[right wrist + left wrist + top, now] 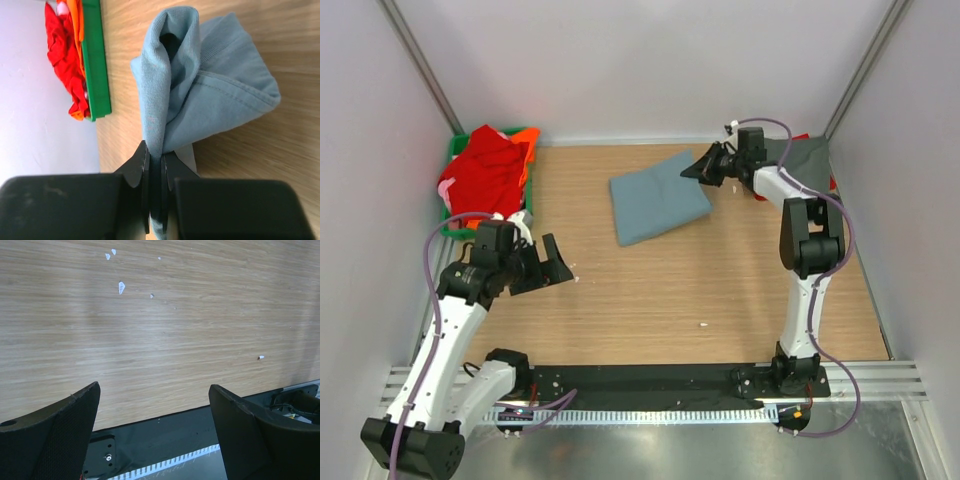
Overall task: Fold and stack the t-shirts
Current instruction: Neatly place the folded tshirt to the corner
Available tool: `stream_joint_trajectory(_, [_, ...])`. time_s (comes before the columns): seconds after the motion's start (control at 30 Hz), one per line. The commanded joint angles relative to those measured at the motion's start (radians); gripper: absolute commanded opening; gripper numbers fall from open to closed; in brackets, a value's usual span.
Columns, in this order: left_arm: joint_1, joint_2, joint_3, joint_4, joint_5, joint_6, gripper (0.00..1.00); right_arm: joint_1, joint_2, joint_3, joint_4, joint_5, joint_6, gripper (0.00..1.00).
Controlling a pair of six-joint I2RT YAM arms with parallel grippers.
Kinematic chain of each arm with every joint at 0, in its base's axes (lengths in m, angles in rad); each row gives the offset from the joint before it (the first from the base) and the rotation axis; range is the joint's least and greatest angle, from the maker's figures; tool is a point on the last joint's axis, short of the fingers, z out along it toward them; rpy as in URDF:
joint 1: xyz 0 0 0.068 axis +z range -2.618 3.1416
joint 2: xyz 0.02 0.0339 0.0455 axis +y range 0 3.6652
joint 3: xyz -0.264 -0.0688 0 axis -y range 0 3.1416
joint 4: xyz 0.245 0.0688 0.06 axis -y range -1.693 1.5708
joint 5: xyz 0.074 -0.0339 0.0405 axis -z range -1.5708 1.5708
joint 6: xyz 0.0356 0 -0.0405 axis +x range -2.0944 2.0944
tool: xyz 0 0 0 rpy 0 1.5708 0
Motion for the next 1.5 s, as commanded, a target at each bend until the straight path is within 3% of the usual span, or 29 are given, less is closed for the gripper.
stream_joint_trajectory(0.0, [0.0, -0.017, 0.002, 0.036, 0.012, -0.007, 0.9, -0.034, -0.059, 0.097, -0.123, 0.019, -0.048, 0.01])
stream_joint_trajectory(0.2, [0.0, -0.014, 0.002, 0.036, 0.009, -0.009, 0.89, -0.093, -0.008, 0.331, -0.414, 0.083, -0.196, 0.01])
stream_joint_trajectory(0.6, [0.0, 0.002, -0.001, 0.037, 0.023, -0.006, 0.89, -0.21, 0.157, 0.876, -0.829, 0.161, -0.374, 0.02])
stream_joint_trajectory(1.0, [0.0, 0.019, -0.005, 0.036, 0.029, -0.004, 0.88, -0.29, 0.234, 1.066, -0.867, 0.141, -0.422, 0.01])
stream_joint_trajectory(1.47, [0.0, 0.025, -0.005, 0.034, 0.031, -0.006, 0.87, -0.342, 0.196, 1.112, -0.824, 0.097, -0.411, 0.01])
